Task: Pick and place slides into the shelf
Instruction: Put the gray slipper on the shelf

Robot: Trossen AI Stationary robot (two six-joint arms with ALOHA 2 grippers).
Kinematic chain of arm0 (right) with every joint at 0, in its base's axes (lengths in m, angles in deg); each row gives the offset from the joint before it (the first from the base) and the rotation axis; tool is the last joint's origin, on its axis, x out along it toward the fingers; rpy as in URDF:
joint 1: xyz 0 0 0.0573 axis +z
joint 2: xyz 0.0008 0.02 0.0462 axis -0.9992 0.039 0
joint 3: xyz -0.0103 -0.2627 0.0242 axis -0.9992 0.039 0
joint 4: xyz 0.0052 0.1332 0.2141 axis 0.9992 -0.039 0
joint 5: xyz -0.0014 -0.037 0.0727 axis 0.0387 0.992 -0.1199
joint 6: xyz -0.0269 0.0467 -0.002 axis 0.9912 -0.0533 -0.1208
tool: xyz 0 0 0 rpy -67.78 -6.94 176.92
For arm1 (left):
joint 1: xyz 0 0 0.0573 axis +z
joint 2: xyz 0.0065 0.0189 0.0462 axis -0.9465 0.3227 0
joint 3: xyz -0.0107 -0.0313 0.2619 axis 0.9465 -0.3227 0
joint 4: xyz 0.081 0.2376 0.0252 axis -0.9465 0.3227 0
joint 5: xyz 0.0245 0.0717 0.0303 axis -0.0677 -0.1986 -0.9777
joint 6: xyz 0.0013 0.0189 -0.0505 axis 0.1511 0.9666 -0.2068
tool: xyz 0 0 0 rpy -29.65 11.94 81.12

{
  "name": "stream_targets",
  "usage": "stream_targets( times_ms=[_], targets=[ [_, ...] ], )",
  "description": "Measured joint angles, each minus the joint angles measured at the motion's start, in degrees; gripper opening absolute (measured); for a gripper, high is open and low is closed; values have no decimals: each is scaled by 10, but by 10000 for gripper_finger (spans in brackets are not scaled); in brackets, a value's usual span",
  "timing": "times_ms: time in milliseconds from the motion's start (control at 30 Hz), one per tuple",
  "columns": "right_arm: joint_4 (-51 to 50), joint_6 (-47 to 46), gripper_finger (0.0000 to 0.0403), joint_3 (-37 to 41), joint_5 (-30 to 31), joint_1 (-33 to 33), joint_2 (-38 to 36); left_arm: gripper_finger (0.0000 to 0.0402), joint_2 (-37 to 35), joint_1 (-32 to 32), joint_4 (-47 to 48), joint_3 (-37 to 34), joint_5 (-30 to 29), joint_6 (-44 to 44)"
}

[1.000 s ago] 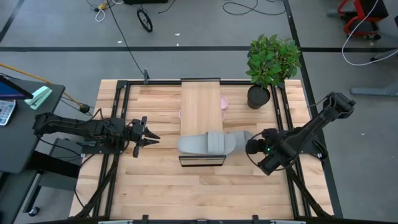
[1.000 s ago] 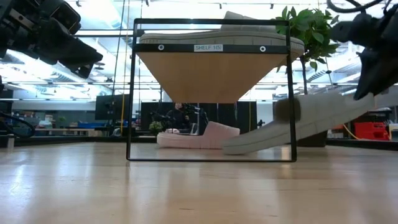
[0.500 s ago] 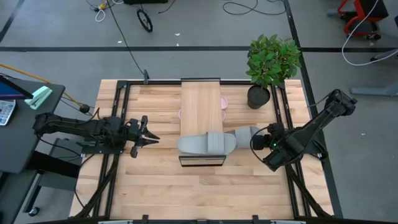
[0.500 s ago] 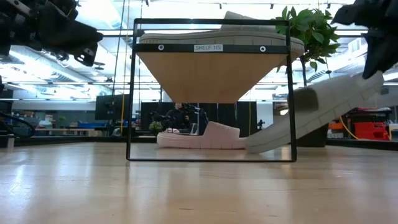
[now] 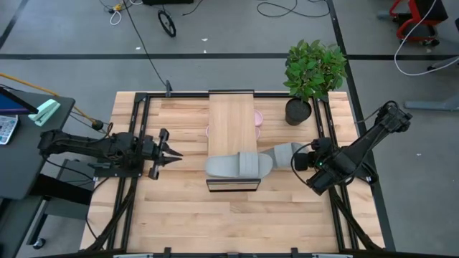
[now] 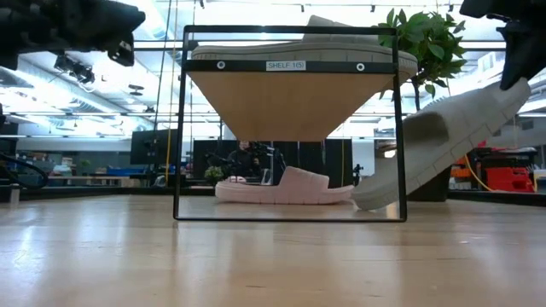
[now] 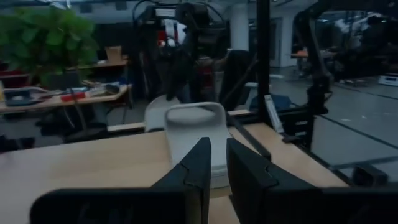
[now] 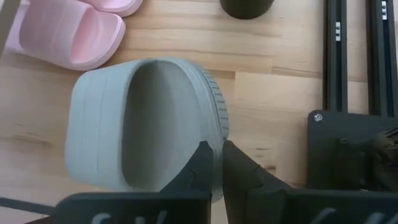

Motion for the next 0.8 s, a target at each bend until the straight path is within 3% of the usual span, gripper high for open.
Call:
stream_targets(
  times_ms=[267, 433, 800],
  targets=[
    [0, 1, 15, 0, 18, -1, 0, 51, 0, 0, 2, 0, -76, 0],
    [0, 28, 14, -1, 22, -15, 0, 52, 0, 0, 2, 0, -82, -3],
    [1, 256, 14, -100, 69, -142, -10, 50, 0, 0, 6, 0, -82, -18]
  ],
)
